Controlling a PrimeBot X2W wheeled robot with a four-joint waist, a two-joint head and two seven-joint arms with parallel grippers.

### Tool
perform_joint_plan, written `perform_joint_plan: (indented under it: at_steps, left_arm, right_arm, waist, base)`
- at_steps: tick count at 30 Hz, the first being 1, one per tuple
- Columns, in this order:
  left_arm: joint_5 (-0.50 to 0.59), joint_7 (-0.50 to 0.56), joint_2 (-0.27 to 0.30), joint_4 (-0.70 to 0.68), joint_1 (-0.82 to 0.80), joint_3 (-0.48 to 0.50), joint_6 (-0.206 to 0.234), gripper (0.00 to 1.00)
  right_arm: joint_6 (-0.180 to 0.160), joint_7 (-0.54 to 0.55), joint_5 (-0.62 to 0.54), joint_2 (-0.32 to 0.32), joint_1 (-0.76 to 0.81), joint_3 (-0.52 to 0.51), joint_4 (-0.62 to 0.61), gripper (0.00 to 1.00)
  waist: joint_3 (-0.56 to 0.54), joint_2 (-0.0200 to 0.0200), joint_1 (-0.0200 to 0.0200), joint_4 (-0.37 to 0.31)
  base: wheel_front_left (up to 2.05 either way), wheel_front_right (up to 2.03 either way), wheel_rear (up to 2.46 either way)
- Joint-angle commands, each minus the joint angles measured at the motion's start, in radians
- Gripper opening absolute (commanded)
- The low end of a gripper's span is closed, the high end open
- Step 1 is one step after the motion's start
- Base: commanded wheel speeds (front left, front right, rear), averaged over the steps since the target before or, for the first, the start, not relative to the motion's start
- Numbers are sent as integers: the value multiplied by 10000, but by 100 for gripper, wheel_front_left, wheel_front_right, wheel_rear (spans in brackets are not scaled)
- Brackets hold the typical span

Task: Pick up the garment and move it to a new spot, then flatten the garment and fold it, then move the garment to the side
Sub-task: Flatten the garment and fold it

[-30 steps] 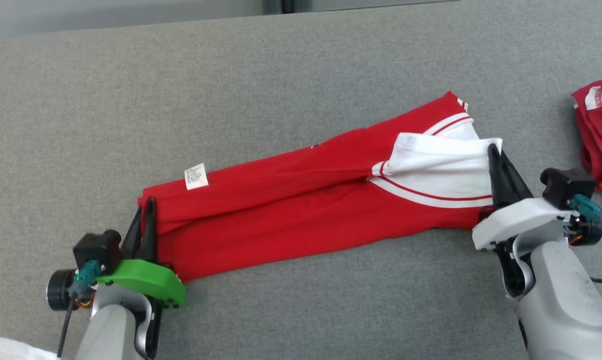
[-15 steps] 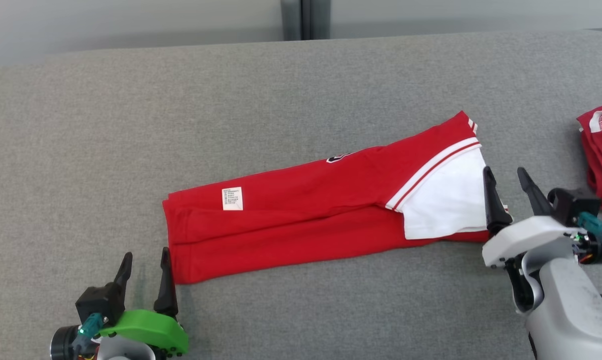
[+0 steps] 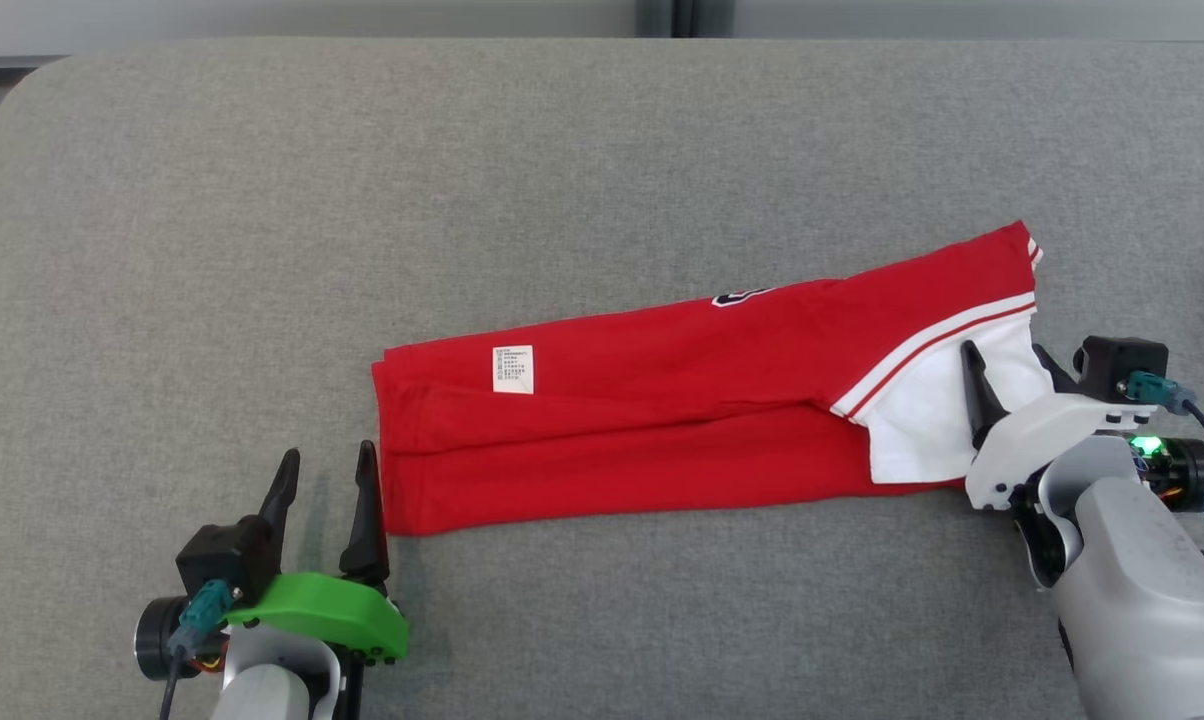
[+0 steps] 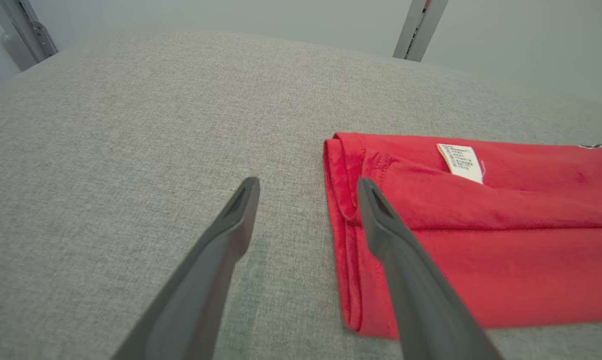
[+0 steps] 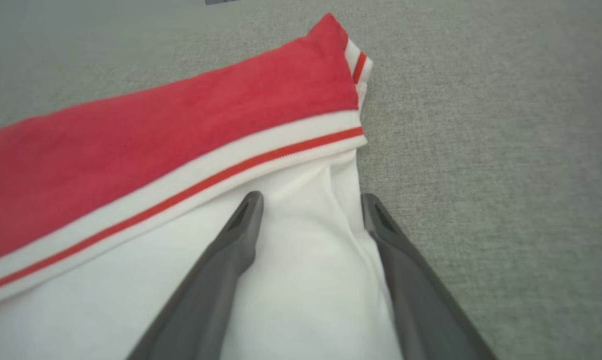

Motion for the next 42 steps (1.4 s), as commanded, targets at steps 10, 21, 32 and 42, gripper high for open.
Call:
perform_joint_plan:
  at_steps: [10, 21, 32, 42]
  left_arm:
    - [183, 5, 20, -62, 215, 82, 36, 100]
    - [18, 5, 24, 6, 293, -246, 161, 100]
    - [-125, 7, 24, 118, 325, -681, 197, 100]
    - [-441, 7, 24, 214, 252, -1288, 299, 100]
  right_arm:
    - [-34, -875, -37, -390, 307, -892, 736, 0]
    - [-17, -1023, 12, 179, 707, -405, -2581, 0]
    - [-15, -1017, 2300, 505, 998, 3921, -4350, 0]
    - [-15, -930, 3828, 501, -166, 6906, -3326, 0]
  waist:
    - [-297, 0, 0, -620]
    - [-655, 0, 0, -1210]
    - [-824, 0, 0, -345]
    - [-750, 0, 0, 978]
  base:
    - [0, 0, 0]
    - [0, 0, 0]
    - [0, 0, 0]
    - [0, 0, 0]
